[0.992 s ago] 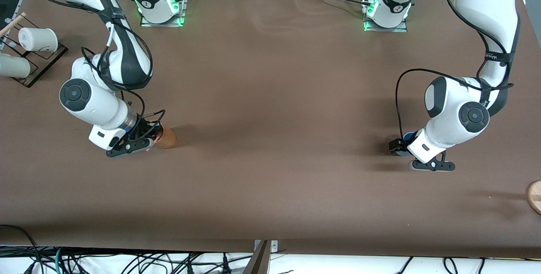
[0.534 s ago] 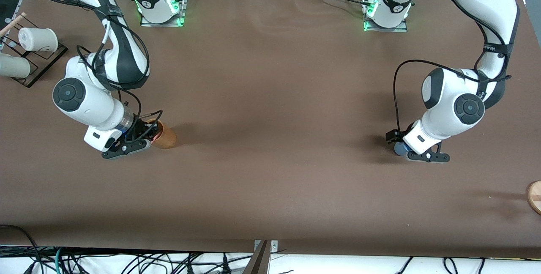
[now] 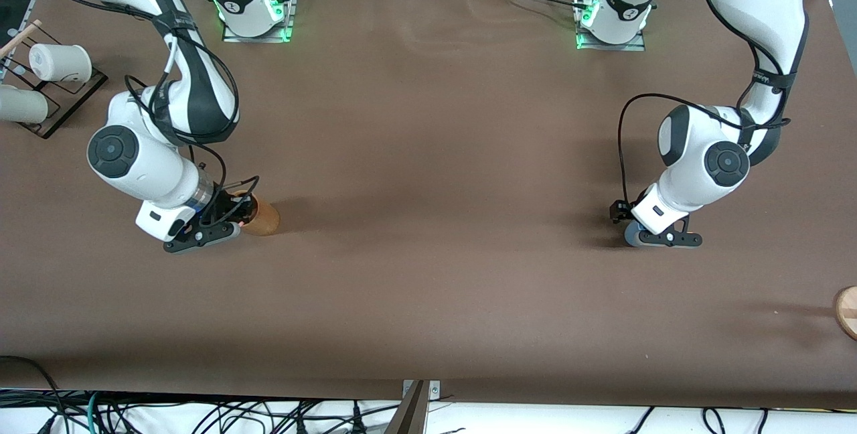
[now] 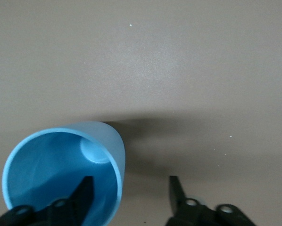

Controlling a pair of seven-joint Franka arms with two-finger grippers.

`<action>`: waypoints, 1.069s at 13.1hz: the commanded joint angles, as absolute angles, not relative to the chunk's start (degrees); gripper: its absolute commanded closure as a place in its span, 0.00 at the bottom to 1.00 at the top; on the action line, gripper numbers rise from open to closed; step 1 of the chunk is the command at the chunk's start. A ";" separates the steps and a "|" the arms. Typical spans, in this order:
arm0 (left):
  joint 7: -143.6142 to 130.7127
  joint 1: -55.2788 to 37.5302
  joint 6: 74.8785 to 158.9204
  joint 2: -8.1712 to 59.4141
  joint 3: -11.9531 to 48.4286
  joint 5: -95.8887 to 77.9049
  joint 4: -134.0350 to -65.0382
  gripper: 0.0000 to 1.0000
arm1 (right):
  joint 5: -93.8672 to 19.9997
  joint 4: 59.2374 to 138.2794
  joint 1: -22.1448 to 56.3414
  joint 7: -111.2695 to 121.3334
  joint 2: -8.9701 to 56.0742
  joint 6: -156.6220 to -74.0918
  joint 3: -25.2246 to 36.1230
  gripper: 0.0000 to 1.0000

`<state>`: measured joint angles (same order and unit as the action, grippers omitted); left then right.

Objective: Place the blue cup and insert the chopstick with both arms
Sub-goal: 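Lift the chopstick with the right gripper while the left gripper carries the cup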

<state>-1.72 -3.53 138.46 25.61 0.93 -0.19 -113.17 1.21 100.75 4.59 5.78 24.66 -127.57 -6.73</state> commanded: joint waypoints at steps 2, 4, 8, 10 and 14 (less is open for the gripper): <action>-1.76 -3.25 138.60 25.14 0.88 0.18 -113.29 1.00 | 2.11 101.34 4.48 5.62 25.22 -129.90 -6.94 0.35; -1.93 -3.25 138.60 25.05 0.97 0.09 -112.77 1.00 | 2.11 101.34 4.48 5.80 25.05 -129.90 -6.94 0.34; -8.58 -6.49 130.90 25.75 1.76 0.00 -105.15 1.00 | 2.11 101.95 4.48 5.62 25.05 -129.81 -6.94 1.00; -18.75 -12.45 126.14 27.06 1.76 0.00 -99.61 1.00 | 2.11 101.95 4.48 5.71 25.14 -129.73 -6.94 1.00; -39.59 -25.37 124.19 33.12 1.76 -0.09 -89.59 1.00 | 1.93 101.25 4.48 5.89 23.21 -127.72 -6.94 1.00</action>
<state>-31.94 -20.54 125.88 27.88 2.63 -0.24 -96.79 1.41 101.23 4.60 5.78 25.26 -129.29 -6.73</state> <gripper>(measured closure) 0.943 0.921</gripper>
